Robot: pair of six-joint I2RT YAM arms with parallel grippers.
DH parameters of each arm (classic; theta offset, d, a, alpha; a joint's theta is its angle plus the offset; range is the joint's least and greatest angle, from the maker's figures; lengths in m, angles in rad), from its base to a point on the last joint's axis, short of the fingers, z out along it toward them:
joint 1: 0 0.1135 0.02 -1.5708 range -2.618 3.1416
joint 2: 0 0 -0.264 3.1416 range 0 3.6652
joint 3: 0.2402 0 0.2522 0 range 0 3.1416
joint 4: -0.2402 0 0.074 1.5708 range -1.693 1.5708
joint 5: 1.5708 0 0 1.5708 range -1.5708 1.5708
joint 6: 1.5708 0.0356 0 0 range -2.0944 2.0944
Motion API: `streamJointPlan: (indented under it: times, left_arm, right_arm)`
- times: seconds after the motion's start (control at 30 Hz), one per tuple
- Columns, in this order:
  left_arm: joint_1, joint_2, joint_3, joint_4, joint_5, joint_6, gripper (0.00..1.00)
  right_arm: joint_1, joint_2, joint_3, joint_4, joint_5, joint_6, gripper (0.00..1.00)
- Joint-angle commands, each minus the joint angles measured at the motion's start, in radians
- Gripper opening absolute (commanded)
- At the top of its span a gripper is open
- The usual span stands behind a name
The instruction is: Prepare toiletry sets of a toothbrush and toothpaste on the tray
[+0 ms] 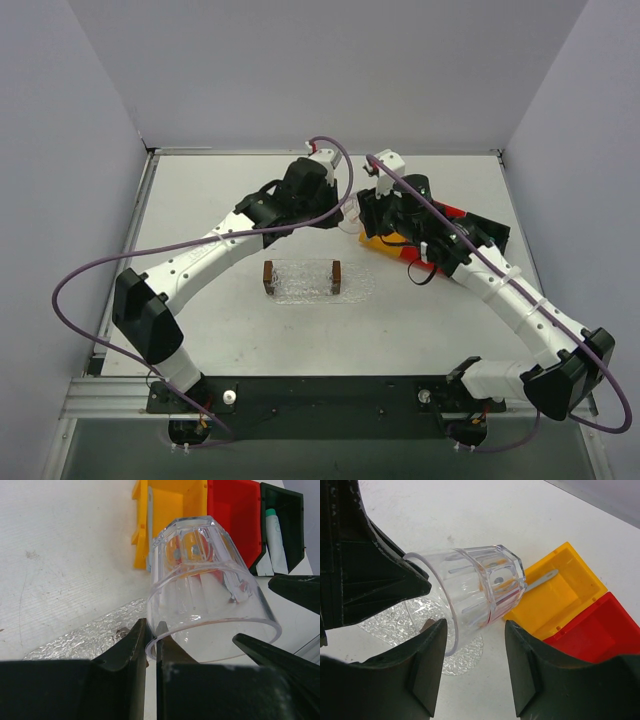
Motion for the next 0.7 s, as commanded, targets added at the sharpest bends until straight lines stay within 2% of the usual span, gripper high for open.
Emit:
streamJointPlan:
  times: [0.0,0.27,0.53,0.67]
  left_arm:
    - [-0.005,-0.061,0.000,0.085,0.011,-0.027,0.00]
    - [-0.005,-0.056,-0.003,0.088,0.031,-0.054,0.00]
    - [-0.007,-0.078,-0.029,0.097,0.022,-0.054,0.00]
    - [-0.004,-0.088,-0.046,0.109,0.022,-0.045,0.00]
  right_arm:
    - [0.025,0.014,-0.015,0.048,0.078,0.003,0.44]
    - [0.063,0.076,0.001,0.056,0.208,-0.029,0.34]
    - [0.073,0.105,0.014,0.053,0.287,-0.041,0.11]
    - [0.071,0.108,0.021,0.043,0.310,-0.044,0.04]
